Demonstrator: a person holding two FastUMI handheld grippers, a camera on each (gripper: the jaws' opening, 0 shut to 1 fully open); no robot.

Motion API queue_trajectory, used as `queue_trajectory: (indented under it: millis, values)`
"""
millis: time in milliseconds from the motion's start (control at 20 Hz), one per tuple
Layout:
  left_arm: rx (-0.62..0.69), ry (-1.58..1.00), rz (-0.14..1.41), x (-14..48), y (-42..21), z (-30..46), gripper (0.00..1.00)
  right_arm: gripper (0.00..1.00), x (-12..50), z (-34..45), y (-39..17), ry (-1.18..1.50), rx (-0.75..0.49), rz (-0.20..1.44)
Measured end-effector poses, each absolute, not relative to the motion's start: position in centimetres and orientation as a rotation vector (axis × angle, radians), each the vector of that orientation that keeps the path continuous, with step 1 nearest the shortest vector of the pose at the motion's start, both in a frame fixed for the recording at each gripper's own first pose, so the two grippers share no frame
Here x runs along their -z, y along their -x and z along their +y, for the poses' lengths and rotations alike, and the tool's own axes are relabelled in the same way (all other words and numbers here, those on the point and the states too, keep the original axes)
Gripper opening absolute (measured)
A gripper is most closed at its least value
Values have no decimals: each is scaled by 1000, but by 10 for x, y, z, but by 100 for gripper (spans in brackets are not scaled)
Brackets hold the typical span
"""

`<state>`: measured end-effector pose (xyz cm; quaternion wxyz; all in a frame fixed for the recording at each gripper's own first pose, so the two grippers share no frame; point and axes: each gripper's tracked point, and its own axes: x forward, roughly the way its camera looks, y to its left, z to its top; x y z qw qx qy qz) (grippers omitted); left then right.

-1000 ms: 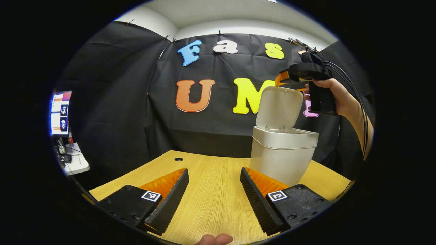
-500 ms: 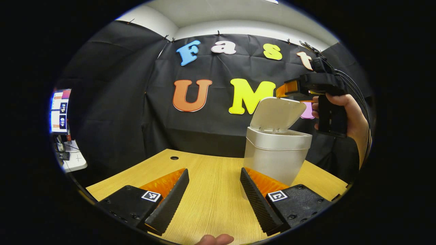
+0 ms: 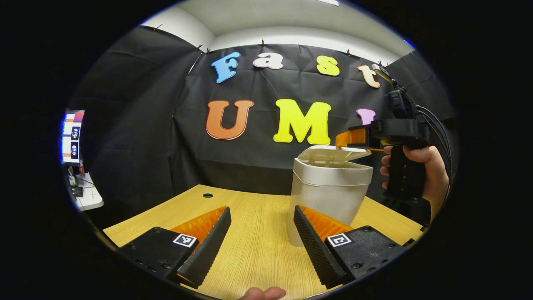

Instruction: Press the lid of the desktop garbage bin to open it, pick up the crumpled paper on the desktop and throw it into the bin, then pick up the pop can on the desktop and drop it into the bin, and finally close the garbage bin lid.

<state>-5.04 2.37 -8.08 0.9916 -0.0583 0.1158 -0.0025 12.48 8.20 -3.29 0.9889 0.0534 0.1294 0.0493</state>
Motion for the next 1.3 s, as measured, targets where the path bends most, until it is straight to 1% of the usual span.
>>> queue_trajectory:
  millis: [200, 400, 600, 650, 800, 1000, 1300]
  values:
    - [8, 117, 236, 83, 54, 22, 98, 97, 50, 79, -124, -113, -99, 303]
    - [11, 129, 243, 87, 54, 20, 97, 96, 59, 79, -123, -100, -101, 319]
    - [15, 131, 250, 89, 54, 19, 98, 96, 63, 79, -122, -89, -101, 330]
    - [17, 131, 251, 89, 54, 18, 98, 98, 64, 79, -123, -91, -101, 332]
    - [25, 138, 261, 96, 52, 16, 98, 97, 71, 79, -123, -98, -114, 347]
    - [42, 177, 281, 104, 49, 9, 98, 99, 77, 80, -121, -16, -127, 313]
    - [47, 167, 283, 106, 45, 9, 98, 99, 78, 79, -120, -43, -114, 269]
